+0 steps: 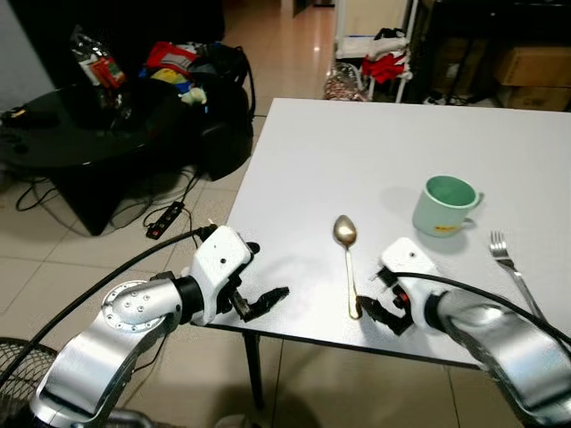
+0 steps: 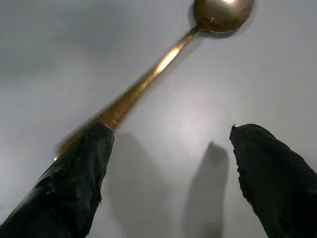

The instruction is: Setting the table

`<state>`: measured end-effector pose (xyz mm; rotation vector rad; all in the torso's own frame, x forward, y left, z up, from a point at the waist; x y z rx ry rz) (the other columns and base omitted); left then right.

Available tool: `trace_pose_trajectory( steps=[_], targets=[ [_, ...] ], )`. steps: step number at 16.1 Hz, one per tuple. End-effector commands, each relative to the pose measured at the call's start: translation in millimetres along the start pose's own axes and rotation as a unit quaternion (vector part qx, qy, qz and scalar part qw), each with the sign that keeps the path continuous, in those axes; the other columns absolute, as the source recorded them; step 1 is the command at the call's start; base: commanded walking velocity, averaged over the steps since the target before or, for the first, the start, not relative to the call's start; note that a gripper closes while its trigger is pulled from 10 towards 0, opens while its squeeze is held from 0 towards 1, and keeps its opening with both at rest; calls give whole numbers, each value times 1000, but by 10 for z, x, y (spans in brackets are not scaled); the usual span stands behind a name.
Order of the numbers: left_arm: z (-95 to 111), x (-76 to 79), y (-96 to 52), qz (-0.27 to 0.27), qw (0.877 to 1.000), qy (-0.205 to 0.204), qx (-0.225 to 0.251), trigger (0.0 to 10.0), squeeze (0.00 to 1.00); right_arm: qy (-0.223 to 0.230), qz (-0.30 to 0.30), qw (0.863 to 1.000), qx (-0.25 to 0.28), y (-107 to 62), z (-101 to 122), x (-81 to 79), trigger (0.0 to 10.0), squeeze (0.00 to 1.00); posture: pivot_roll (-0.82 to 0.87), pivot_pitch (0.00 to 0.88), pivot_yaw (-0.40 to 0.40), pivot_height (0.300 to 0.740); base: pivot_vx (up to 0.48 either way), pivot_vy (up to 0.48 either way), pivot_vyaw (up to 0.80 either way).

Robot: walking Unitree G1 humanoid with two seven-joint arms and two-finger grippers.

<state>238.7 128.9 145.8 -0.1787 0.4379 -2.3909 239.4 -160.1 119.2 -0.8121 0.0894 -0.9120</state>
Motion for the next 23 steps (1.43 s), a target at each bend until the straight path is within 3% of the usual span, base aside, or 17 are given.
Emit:
trace_pose_trajectory(
  steps=[1, 4, 7, 9, 13, 17, 19, 21, 23],
  targets=[
    [71, -50, -41, 26, 999, -2, 21, 10000, 0, 15, -24, 999, 14, -124, 44, 79, 10000, 0, 68, 0, 67, 740, 0, 0, 0],
    [92, -175, 65, 107, 993, 2, 47, 10000, 0, 55, -118, 991, 40, -73, 20, 157, 10000, 0, 48, 0, 79, 740, 0, 0, 0],
    [98, -268, 59, 186, 980, 6, 77, 10000, 0, 126, -195, 965, 125, -117, 201, 126, 10000, 0, 48, 0, 67, 740, 0, -157, 0],
    [95, -256, 17, 199, 976, -12, 88, 10000, 0, 144, -190, 963, 121, -126, 173, 6, 10000, 0, 48, 0, 65, 740, 0, -472, 0],
    [91, -211, 13, 199, 975, -22, 98, 10000, 0, 129, -205, 957, 160, -121, 279, 61, 10000, 0, 54, 0, 62, 740, 0, -474, 0],
    [140, -283, -89, 252, 957, -70, 124, 10000, 0, 118, -266, 932, 219, -303, 419, 73, 10000, 0, 66, 0, 62, 740, 0, -478, 0],
    [134, -319, -106, 281, 950, -64, 124, 10000, 0, 118, -262, 926, 243, -396, 481, 47, 10000, 0, 67, 0, 56, 740, 0, -480, 0],
    [136, -410, -140, 331, 932, -69, 133, 10000, 0, 145, -235, 929, 247, -345, 453, 27, 10000, 0, 80, 0, 45, 740, 0, -480, 0],
    [134, -421, -150, 341, 929, -62, 132, 10000, 0, 191, -244, 919, 246, -326, 396, 83, 10000, 0, 87, 0, 42, 740, 0, -480, 0]
  ],
)
Point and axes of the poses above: a point about 5 cm out from each wrist's last joint towards the gripper, its own y axis pointing out of the wrist towards the gripper, its own z axis along the axis of the wrist's last joint, x = y × z, the point moved 1 cm from there along y, pointing out of the wrist towards the gripper, and after that the axes turned 8 degrees about -y, right-handed, at the moved point
